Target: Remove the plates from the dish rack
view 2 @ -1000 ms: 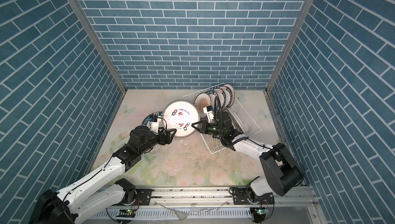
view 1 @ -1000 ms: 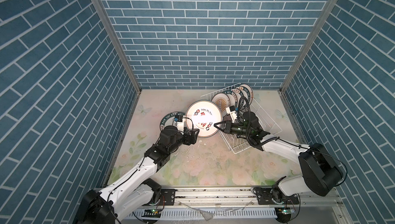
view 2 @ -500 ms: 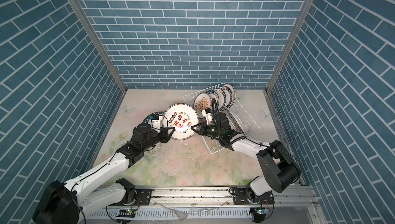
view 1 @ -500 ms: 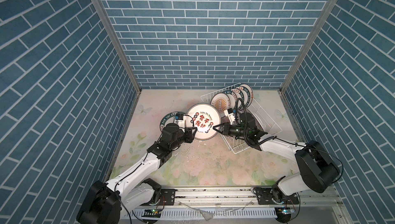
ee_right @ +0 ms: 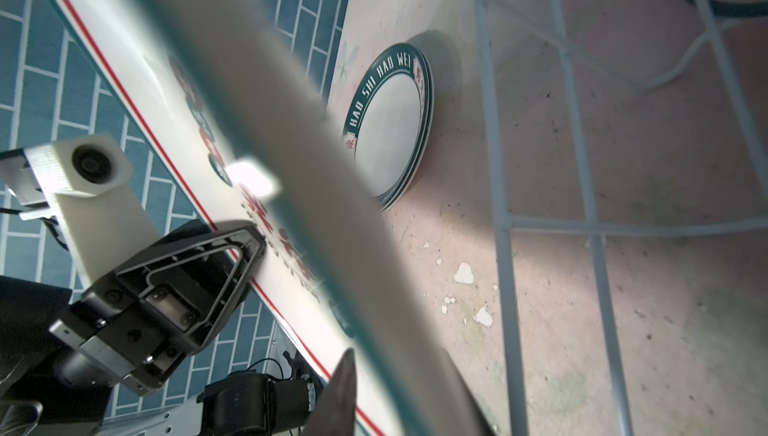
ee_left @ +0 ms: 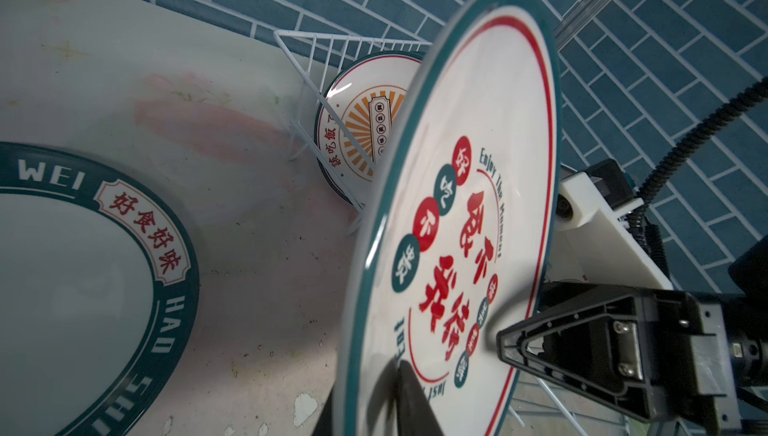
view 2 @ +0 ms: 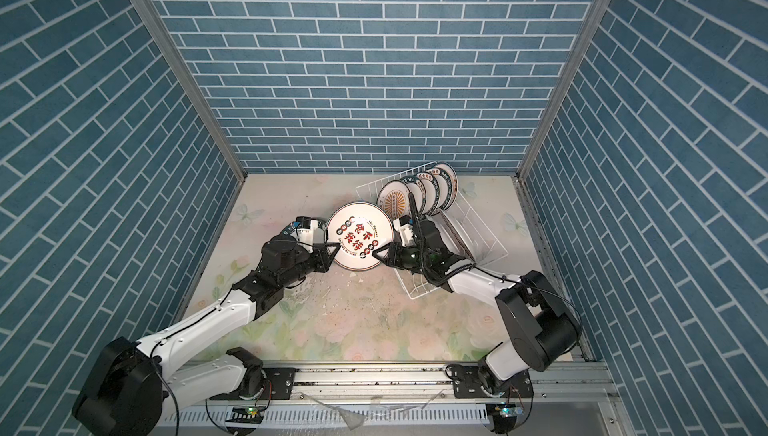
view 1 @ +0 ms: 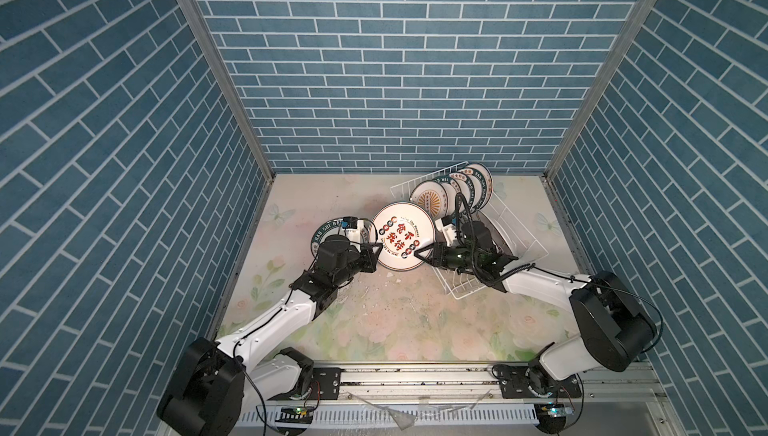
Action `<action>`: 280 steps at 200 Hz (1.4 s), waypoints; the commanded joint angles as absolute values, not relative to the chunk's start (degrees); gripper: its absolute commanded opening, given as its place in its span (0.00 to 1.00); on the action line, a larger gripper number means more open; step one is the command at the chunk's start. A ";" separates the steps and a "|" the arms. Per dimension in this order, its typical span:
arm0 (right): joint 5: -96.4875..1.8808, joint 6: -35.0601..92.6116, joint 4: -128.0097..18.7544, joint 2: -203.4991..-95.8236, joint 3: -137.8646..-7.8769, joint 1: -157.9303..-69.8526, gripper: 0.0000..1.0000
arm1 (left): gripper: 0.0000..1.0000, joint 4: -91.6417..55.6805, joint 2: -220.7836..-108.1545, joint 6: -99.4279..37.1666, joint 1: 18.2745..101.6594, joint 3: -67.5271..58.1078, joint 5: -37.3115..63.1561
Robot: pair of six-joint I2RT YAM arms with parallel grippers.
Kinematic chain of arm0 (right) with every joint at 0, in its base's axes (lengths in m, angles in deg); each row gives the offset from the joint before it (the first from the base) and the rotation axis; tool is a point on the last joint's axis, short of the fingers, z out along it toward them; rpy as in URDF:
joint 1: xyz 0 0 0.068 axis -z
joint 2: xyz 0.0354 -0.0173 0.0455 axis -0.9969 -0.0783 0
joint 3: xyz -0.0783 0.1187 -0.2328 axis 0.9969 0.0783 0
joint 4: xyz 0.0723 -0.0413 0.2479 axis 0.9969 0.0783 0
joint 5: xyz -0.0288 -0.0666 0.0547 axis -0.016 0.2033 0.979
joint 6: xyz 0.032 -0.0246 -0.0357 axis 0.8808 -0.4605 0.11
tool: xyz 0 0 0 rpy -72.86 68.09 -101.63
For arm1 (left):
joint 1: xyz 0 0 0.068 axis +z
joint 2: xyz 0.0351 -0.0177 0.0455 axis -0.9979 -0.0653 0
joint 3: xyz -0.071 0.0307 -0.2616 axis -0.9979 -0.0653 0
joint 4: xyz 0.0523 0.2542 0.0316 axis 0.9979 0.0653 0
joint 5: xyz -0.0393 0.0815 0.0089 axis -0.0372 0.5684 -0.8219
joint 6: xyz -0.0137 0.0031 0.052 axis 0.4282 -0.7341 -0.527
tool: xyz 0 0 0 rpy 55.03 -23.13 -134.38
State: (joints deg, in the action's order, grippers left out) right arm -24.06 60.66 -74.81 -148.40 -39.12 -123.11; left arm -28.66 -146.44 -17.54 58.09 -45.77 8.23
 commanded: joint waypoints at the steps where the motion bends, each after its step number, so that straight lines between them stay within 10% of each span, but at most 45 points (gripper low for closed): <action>1: -22.22 55.56 -75.37 -146.23 -43.34 -124.97 0.39 | 0.00 -27.29 -147.21 -20.55 57.35 -44.85 8.23; 84: -28.97 49.22 -64.71 -140.76 -44.66 -124.97 0.61 | 0.00 -22.57 -140.48 -20.39 61.88 -45.19 10.39; 280: -46.26 38.07 -48.86 -127.97 -45.71 -125.02 0.63 | 0.00 -12.80 -126.62 -13.51 78.40 -51.58 24.28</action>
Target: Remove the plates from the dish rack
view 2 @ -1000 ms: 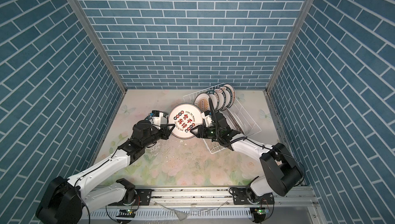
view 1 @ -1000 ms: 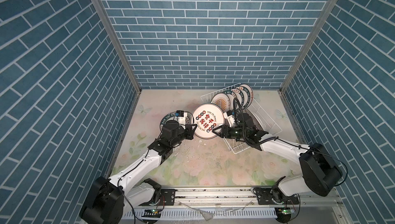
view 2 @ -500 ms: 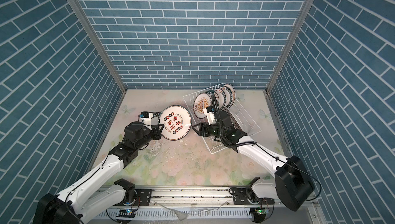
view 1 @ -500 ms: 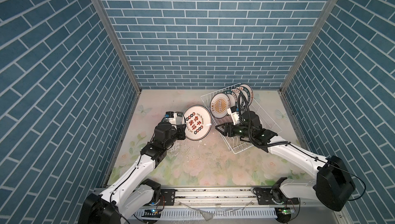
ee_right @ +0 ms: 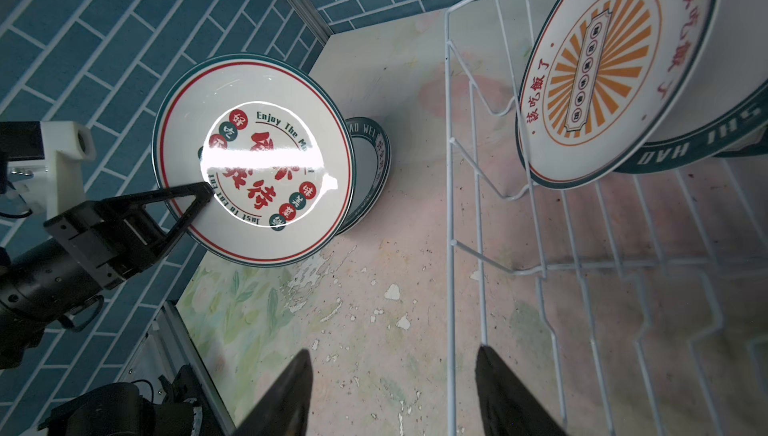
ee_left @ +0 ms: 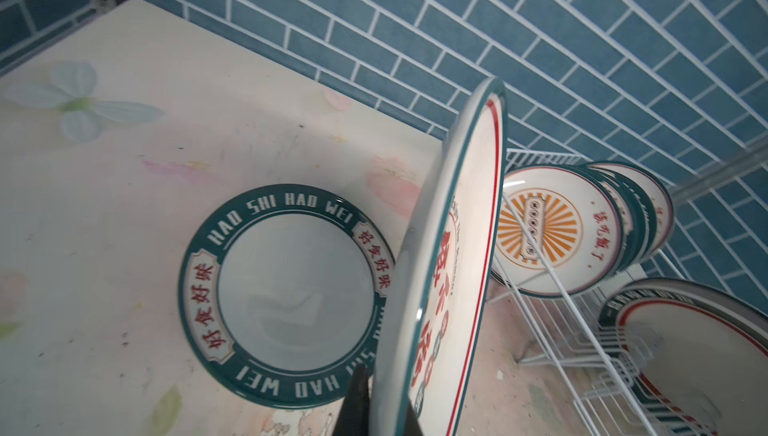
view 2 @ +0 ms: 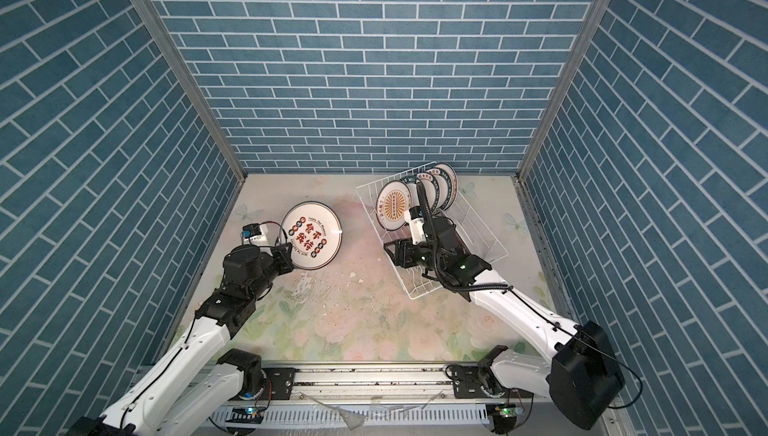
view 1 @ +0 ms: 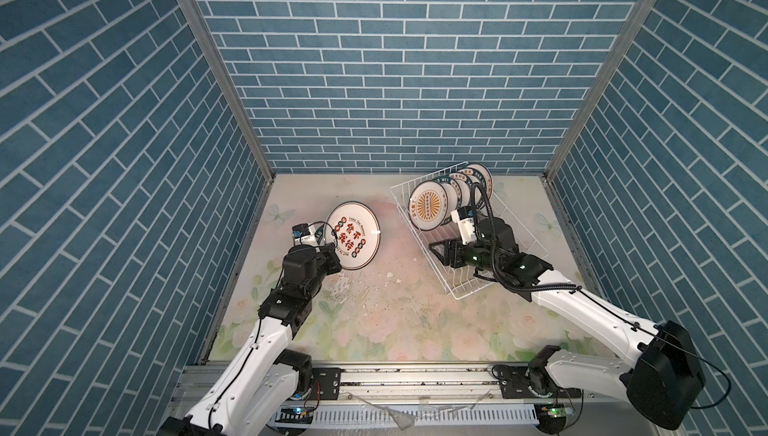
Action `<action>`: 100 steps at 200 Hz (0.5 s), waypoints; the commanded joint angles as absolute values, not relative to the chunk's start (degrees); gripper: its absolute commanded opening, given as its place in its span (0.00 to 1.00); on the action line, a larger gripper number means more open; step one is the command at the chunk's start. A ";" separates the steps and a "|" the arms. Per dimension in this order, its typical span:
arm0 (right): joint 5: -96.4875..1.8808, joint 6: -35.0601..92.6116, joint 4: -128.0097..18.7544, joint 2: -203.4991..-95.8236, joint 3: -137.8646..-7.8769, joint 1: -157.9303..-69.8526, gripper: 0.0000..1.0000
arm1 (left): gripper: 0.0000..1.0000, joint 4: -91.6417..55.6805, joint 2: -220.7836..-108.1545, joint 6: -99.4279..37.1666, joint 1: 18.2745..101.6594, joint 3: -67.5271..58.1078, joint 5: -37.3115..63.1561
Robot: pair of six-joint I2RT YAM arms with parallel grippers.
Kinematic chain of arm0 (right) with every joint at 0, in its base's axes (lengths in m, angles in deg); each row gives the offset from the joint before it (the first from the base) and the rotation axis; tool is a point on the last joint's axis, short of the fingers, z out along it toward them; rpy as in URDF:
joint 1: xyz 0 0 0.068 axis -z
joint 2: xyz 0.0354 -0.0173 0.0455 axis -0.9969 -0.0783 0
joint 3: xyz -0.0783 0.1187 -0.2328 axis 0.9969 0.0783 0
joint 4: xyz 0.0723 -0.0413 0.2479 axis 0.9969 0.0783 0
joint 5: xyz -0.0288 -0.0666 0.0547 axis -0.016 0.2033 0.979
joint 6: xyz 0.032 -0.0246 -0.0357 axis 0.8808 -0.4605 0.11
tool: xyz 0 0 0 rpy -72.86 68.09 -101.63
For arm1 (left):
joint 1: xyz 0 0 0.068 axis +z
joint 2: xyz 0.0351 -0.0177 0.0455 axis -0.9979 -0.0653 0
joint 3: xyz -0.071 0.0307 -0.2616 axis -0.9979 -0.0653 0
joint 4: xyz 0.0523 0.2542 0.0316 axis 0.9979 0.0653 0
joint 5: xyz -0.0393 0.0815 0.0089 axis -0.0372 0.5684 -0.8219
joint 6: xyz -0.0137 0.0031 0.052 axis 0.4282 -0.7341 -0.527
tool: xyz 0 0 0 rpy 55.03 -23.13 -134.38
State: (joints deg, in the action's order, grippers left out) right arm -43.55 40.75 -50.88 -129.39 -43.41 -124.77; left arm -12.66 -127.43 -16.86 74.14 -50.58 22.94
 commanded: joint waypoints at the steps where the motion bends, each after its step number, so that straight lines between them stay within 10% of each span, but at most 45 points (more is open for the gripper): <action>1: -46.27 38.06 -48.86 -127.96 -45.71 -124.99 0.63 | 0.00 -12.84 -126.62 -13.44 78.59 -51.62 24.21; 100: -44.85 37.62 -48.15 -128.84 -45.95 -124.98 0.62 | 0.00 -15.69 -132.39 -5.92 86.65 -49.30 16.84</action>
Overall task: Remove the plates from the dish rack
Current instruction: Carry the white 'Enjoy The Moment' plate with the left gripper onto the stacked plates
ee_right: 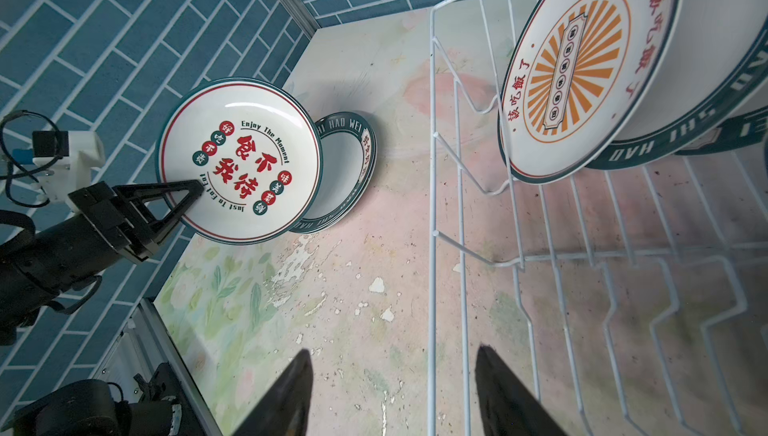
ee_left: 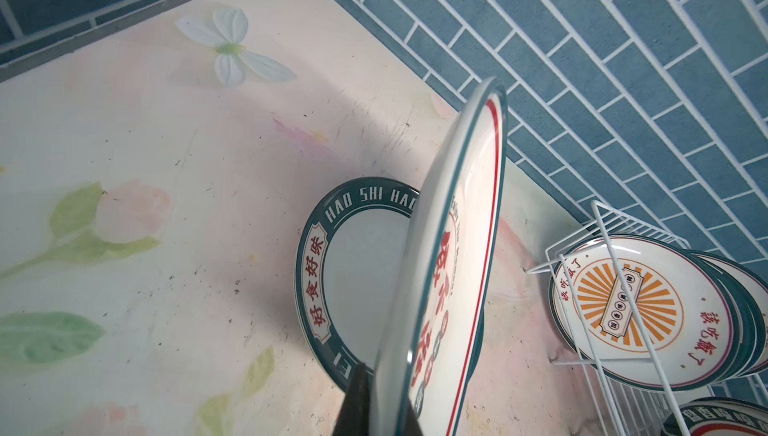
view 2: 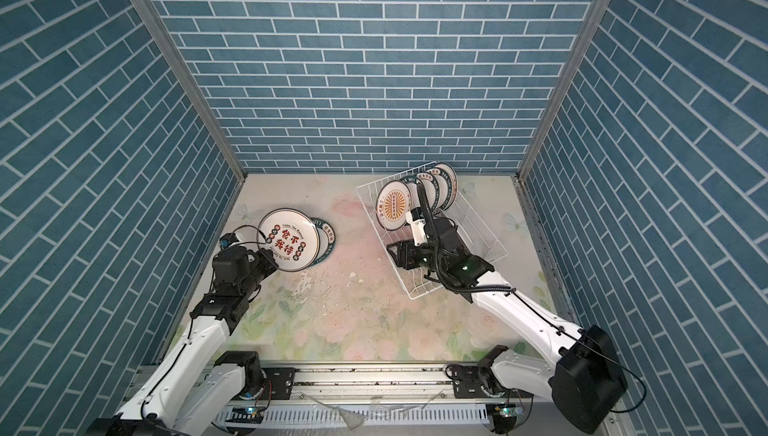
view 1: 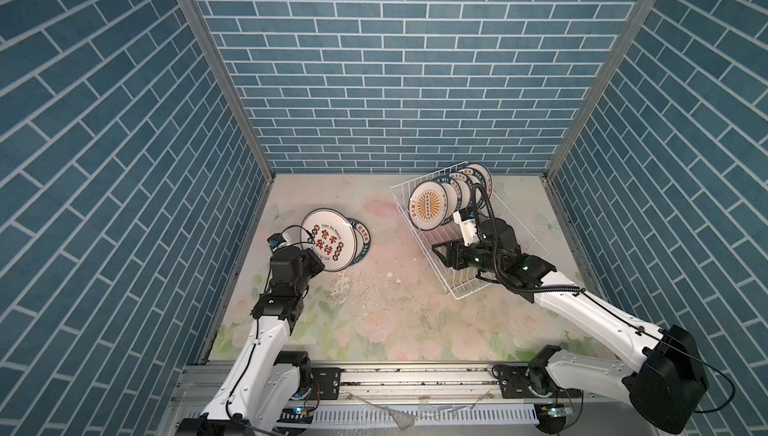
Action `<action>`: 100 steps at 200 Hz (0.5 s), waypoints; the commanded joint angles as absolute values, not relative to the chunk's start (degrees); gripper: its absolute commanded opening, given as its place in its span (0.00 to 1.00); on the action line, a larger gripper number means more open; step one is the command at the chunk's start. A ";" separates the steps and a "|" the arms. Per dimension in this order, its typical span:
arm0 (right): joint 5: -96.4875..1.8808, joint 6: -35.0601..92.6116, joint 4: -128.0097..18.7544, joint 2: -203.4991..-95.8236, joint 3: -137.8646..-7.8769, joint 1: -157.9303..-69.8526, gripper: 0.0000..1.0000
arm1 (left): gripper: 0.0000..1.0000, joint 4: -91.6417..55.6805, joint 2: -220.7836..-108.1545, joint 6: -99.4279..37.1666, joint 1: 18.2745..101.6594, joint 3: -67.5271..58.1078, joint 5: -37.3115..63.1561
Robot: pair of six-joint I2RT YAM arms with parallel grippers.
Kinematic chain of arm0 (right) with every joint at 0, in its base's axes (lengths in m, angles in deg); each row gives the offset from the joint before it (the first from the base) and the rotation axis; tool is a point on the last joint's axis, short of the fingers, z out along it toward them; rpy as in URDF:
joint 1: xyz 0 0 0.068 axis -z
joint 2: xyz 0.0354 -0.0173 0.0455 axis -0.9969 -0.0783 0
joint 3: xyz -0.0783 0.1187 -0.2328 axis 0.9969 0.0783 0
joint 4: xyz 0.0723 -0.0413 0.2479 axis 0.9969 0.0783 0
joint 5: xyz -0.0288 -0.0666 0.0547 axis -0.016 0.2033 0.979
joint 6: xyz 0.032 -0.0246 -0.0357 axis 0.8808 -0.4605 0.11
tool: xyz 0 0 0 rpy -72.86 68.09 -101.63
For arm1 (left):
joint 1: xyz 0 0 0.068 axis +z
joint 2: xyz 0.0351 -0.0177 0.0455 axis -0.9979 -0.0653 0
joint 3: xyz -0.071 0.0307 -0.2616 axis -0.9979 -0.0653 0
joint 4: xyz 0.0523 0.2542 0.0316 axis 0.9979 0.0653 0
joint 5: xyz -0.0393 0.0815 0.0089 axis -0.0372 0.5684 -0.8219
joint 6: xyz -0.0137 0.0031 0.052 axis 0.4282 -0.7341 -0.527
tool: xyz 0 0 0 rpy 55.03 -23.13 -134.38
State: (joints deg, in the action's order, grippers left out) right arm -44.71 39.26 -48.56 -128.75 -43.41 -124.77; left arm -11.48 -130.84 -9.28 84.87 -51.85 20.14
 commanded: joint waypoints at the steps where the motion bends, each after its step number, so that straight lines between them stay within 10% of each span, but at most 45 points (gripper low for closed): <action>1: -44.82 37.62 -48.15 -128.84 -45.97 -124.98 0.62 | 0.00 -15.82 -132.50 -5.78 86.72 -49.29 16.75; 100: -40.59 37.09 -48.31 -130.62 -46.49 -125.02 0.61 | 0.00 -26.50 -143.82 1.88 90.58 -49.08 7.22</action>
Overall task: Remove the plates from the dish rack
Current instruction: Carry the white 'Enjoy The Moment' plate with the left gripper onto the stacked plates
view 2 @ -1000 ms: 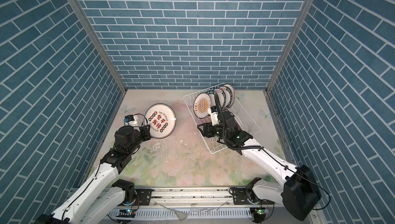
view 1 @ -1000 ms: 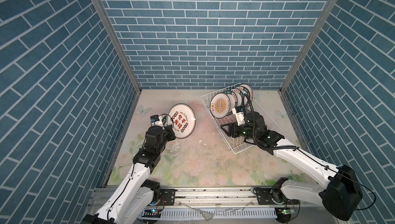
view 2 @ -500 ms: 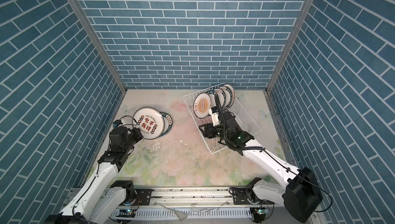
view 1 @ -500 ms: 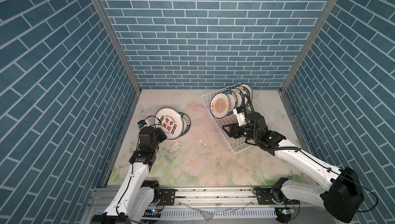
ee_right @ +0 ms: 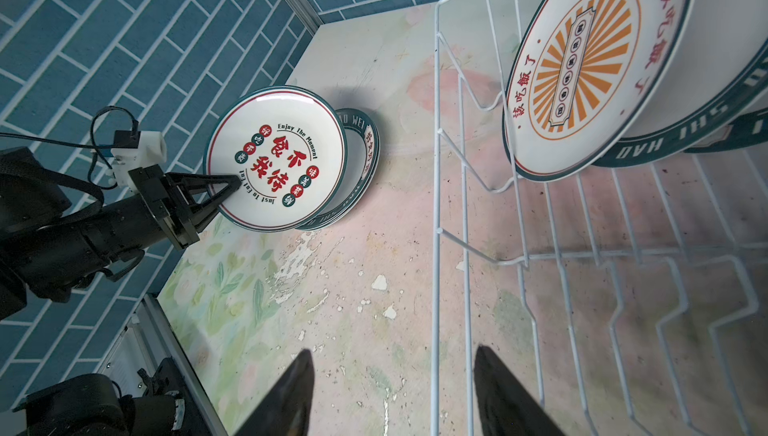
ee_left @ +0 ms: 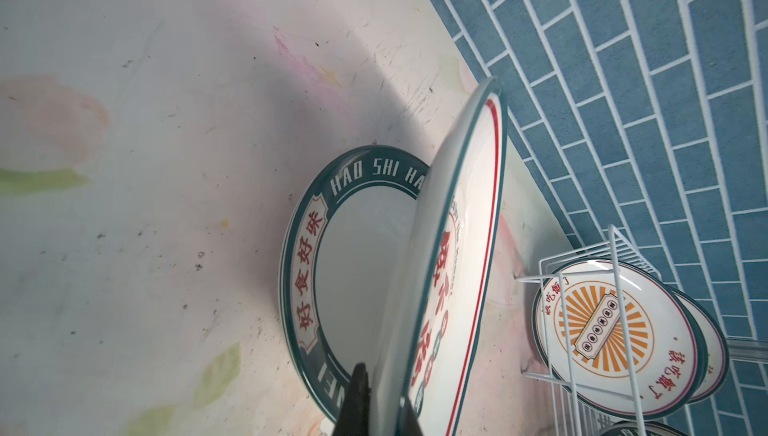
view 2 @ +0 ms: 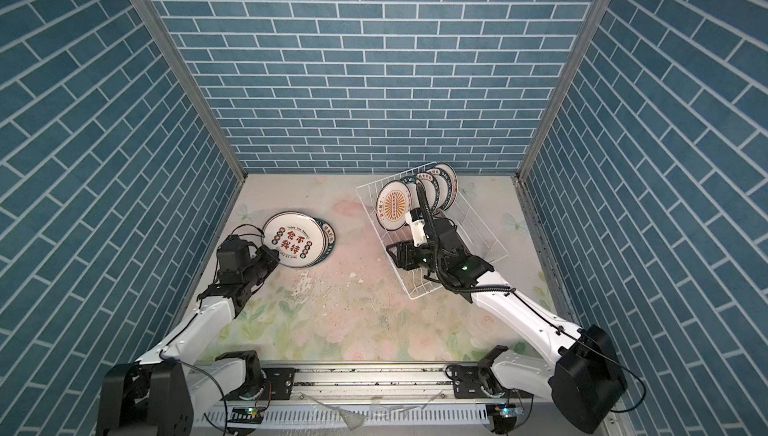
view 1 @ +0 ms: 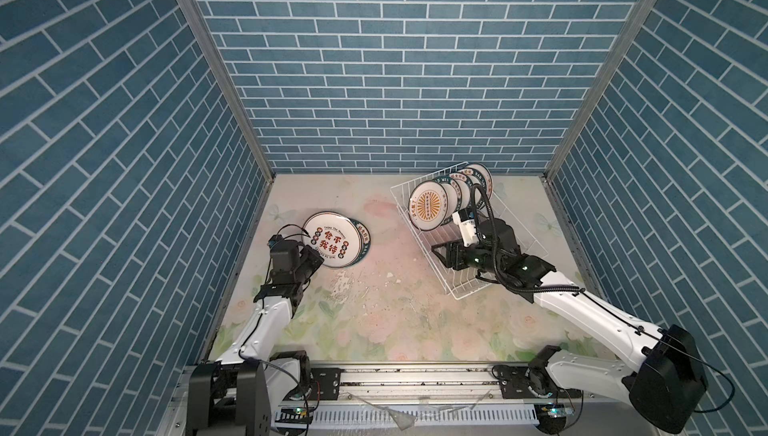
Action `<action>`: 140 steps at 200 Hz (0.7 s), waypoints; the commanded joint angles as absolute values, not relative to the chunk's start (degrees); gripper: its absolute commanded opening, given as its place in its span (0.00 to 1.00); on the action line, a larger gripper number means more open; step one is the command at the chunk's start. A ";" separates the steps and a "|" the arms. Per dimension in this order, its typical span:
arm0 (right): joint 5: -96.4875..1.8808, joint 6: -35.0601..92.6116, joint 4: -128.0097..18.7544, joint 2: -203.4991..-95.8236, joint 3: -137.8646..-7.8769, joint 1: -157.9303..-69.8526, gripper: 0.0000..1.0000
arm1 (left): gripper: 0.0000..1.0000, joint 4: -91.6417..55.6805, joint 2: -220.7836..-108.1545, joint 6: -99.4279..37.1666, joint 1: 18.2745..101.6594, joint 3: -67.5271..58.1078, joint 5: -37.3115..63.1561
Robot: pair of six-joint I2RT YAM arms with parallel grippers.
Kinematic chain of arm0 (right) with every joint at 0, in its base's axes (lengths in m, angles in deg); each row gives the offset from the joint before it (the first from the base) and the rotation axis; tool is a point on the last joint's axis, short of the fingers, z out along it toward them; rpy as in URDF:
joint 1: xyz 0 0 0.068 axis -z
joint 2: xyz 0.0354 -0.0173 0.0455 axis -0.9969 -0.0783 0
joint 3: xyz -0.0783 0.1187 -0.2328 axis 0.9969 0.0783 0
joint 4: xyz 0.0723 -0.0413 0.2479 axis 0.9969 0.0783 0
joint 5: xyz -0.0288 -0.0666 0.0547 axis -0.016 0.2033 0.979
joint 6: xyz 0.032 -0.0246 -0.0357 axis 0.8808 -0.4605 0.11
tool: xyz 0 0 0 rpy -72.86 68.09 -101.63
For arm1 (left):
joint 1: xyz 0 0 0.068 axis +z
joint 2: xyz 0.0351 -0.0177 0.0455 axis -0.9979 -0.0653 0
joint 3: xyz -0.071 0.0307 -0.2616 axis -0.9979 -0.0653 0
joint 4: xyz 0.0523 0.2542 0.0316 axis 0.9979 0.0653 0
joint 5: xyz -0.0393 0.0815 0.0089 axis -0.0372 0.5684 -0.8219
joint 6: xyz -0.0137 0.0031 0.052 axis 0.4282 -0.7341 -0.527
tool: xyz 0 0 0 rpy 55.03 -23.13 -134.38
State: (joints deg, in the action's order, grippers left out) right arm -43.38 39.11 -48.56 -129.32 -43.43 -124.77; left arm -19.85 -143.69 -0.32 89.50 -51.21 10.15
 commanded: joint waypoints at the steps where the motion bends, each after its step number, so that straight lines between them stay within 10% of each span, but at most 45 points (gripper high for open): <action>1: -40.54 37.09 -48.32 -130.69 -46.50 -125.04 0.61 | 0.00 -26.64 -143.83 1.99 90.66 -49.14 7.20; 140: -39.25 37.36 -49.12 -131.21 -46.33 -124.98 0.62 | 0.00 -28.70 -156.23 3.96 92.66 -46.61 1.32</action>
State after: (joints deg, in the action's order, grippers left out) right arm -40.21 39.11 -48.65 -130.87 -43.52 -124.77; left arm -27.41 -155.43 4.75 92.34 -48.68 2.44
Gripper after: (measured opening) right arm 0.617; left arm 0.094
